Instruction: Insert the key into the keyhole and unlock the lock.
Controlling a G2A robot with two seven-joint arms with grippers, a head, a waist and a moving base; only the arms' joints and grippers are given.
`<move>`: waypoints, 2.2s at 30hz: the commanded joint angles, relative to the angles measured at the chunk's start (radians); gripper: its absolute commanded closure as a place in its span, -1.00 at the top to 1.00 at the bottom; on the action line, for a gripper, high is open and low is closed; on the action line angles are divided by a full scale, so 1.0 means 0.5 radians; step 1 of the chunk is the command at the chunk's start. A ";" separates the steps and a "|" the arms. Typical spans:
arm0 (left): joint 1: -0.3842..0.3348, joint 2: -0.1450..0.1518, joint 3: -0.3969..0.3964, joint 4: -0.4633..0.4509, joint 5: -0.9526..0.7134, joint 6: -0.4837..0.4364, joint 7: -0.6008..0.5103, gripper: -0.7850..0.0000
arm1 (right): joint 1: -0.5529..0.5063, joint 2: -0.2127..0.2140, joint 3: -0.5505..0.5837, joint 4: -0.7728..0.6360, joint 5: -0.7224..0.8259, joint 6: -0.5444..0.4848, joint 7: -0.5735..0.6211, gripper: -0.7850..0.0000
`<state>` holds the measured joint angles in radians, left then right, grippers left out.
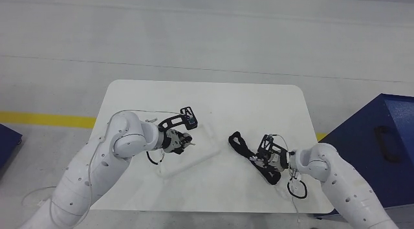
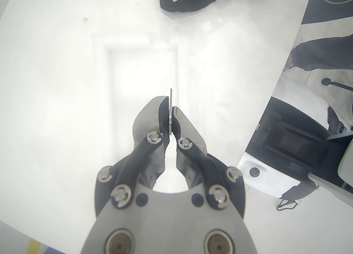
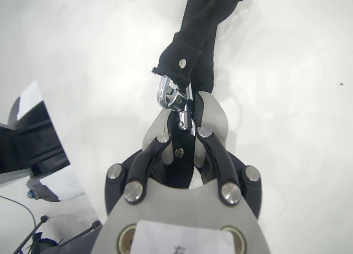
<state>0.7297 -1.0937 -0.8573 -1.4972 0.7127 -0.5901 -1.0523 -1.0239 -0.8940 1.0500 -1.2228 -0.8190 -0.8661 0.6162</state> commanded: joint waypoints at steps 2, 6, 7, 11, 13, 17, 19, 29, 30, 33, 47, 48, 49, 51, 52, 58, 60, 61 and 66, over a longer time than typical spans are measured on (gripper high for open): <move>0.000 0.000 0.000 0.000 0.000 0.000 0.000 -1.00 | 0.064 -0.004 -0.020 0.117 0.352 -0.103 0.205 -1.00; 0.000 0.000 0.000 0.000 0.000 0.000 0.000 -1.00 | 0.205 -0.023 -0.118 0.306 0.937 -0.126 0.550 -1.00; 0.000 0.000 0.000 0.000 0.000 0.000 0.000 -1.00 | 0.235 -0.025 -0.165 0.326 1.042 -0.095 0.581 -1.00; 0.000 0.000 0.000 0.000 0.000 0.000 0.000 -1.00 | 0.339 0.004 -0.384 0.374 1.487 -0.043 0.634 -1.00; 0.000 0.000 0.000 0.000 0.000 0.000 0.000 -1.00 | 0.384 0.039 -0.507 0.363 1.712 -0.052 0.625 -1.00; 0.000 0.000 0.000 0.000 0.000 0.000 0.000 -1.00 | 0.425 0.085 -0.629 0.334 1.909 -0.088 0.589 -1.00; 0.000 0.000 0.000 0.000 0.000 0.000 0.000 -1.00 | 0.425 0.085 -0.629 0.334 1.909 -0.088 0.589 -1.00; 0.000 0.000 0.000 0.000 0.000 0.000 0.000 -1.00 | 0.425 0.085 -0.629 0.334 1.909 -0.088 0.589 -1.00; 0.000 0.000 0.000 0.000 0.000 0.000 0.000 -1.00 | 0.422 0.084 -0.619 0.325 1.897 -0.081 0.550 -1.00; 0.000 0.000 0.000 0.000 0.000 0.000 0.000 -1.00 | 0.380 0.092 -0.536 0.294 1.873 -0.196 0.318 -1.00; 0.000 0.000 0.000 0.000 0.000 0.000 0.000 -1.00 | 0.063 0.165 0.074 -0.074 2.083 -0.292 -0.252 -1.00; 0.000 0.000 0.000 0.000 0.000 0.000 0.000 -1.00 | 0.063 0.165 0.074 -0.074 2.083 -0.292 -0.252 -1.00; 0.000 0.000 0.000 0.000 0.000 0.000 0.000 -1.00 | 0.063 0.165 0.074 -0.074 2.083 -0.292 -0.252 -1.00; 0.000 0.000 0.000 0.000 0.000 0.000 0.000 -1.00 | 0.063 0.165 0.074 -0.074 2.083 -0.292 -0.252 -1.00; 0.000 0.000 0.000 0.000 0.000 0.000 0.000 -1.00 | 0.063 0.165 0.074 -0.074 2.083 -0.292 -0.252 -1.00; 0.000 0.000 0.000 0.000 0.000 0.000 0.000 -1.00 | 0.037 0.166 0.359 -0.273 1.311 -0.292 -0.709 -1.00; 0.000 0.000 0.000 0.000 0.000 0.000 0.000 -1.00 | -0.025 0.155 0.467 -0.355 0.855 -0.292 -1.057 -1.00; 0.000 0.000 0.000 0.000 0.000 0.000 0.000 -1.00 | -0.052 0.147 0.510 -0.390 0.595 -0.292 -1.265 -1.00; 0.000 0.000 0.000 0.000 0.000 0.000 0.000 -1.00 | -0.104 0.090 0.553 -0.370 -0.580 -0.203 -2.333 -1.00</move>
<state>0.7297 -1.0937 -0.8573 -1.4972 0.7127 -0.5901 -1.0523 -1.0767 -0.8442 1.3318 -1.4155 -0.9110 -0.9958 -0.3938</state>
